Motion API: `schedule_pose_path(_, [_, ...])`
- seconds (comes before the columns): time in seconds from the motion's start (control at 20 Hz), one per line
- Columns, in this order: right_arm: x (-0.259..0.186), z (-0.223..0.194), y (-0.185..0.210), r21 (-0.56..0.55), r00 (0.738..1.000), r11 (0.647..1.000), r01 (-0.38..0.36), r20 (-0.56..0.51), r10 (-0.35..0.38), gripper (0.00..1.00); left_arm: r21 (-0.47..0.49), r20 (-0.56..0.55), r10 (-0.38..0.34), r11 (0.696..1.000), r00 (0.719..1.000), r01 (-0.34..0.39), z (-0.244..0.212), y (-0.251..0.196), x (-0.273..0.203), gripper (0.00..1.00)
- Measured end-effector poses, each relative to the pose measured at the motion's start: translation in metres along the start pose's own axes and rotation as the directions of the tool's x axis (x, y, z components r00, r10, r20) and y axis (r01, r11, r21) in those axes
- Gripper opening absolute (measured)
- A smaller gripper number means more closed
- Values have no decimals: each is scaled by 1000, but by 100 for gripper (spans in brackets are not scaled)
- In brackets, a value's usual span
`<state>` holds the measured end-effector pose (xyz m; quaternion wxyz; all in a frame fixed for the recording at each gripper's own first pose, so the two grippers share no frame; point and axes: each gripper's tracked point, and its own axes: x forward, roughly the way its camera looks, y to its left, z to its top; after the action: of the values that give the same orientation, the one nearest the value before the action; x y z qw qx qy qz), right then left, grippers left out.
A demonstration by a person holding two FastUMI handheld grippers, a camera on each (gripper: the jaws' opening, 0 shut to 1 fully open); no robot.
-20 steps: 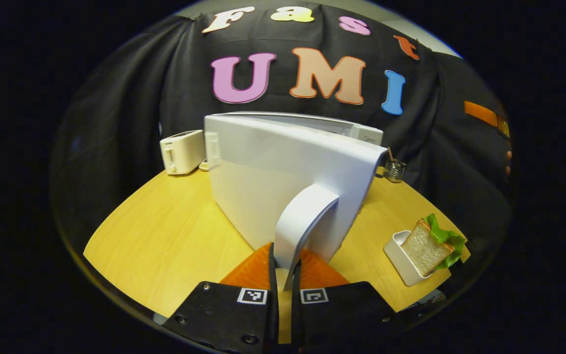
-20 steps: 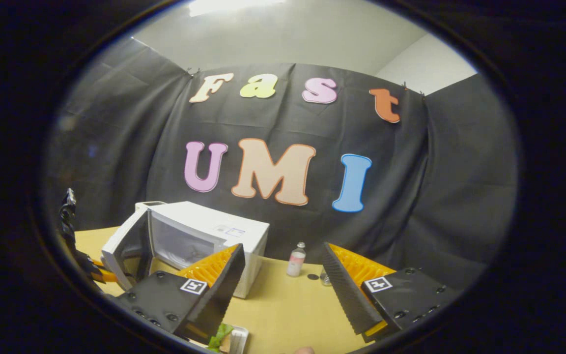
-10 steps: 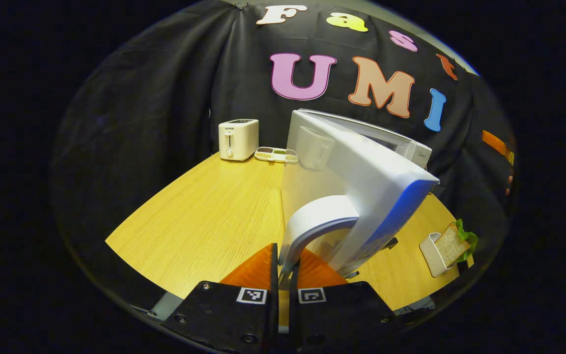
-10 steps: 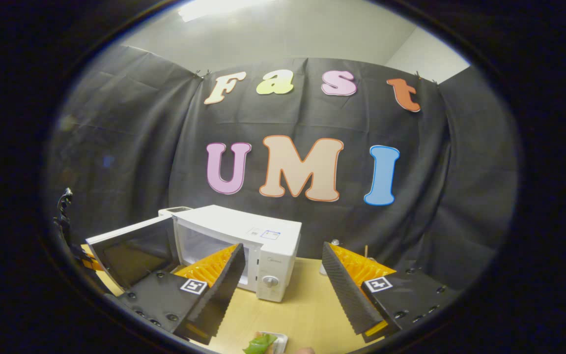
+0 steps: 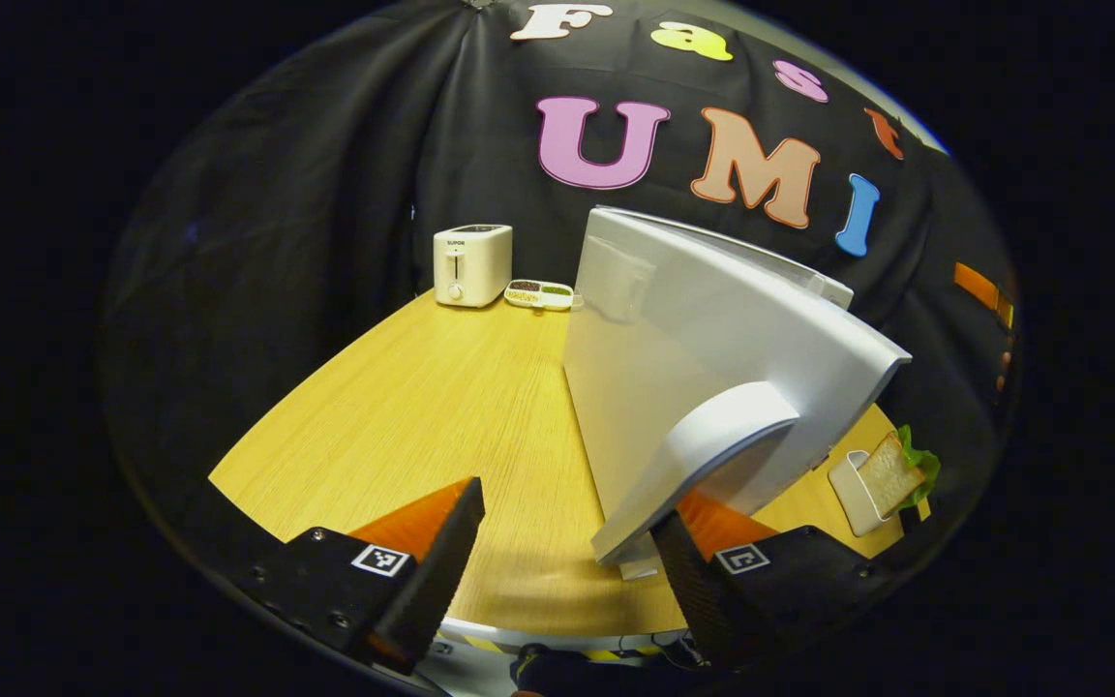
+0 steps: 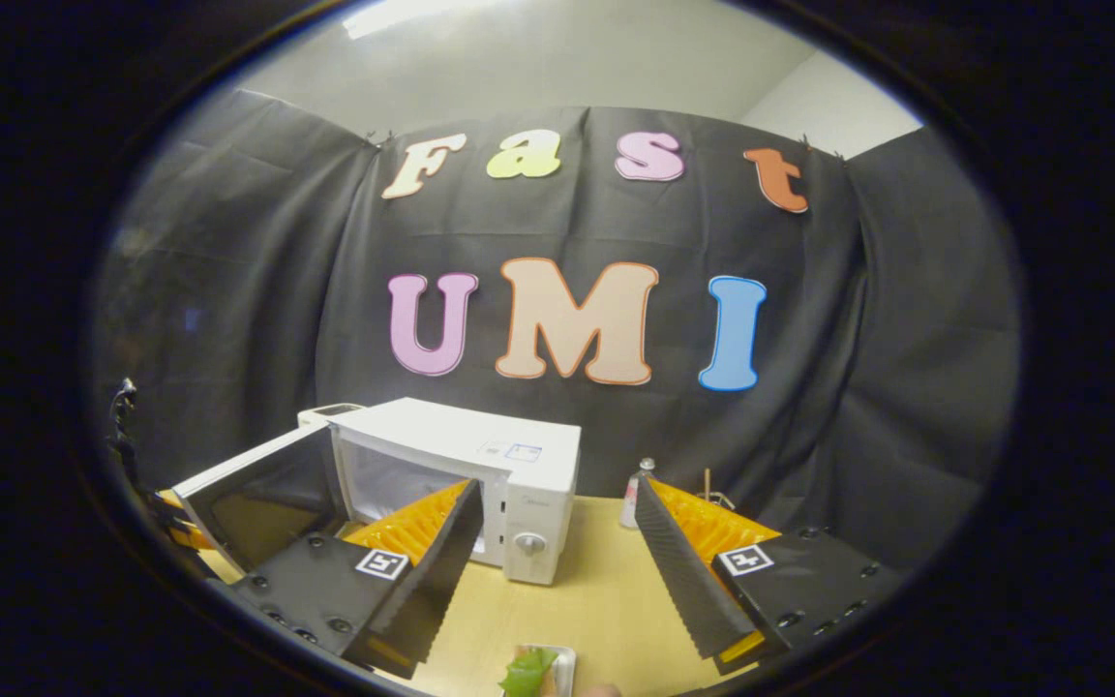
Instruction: Open the microwave oven with the left hand, put the food in, and close the microwave oven.
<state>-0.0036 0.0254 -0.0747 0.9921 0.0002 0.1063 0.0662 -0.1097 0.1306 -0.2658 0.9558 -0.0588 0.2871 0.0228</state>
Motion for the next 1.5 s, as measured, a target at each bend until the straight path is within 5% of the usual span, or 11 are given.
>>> schedule_pose_path(0.25, [-19,-26,-3,0,998,1000,-15,-66,15,95,-5,76,-11,1000,997,11,31,-2,-24,100])
schedule_pose_path(0.6, [-43,-105,6,39,972,999,-23,-234,32,95,7,135,74,997,988,-76,58,18,-72,100])
schedule_pose_path(1.25, [-81,-256,16,42,832,999,-9,-555,31,96,-41,391,59,998,918,-47,172,15,-113,96])
schedule_pose_path(1.5, [-82,-268,8,87,801,995,42,-599,18,84,-25,399,19,1000,917,-10,179,-11,-113,96])
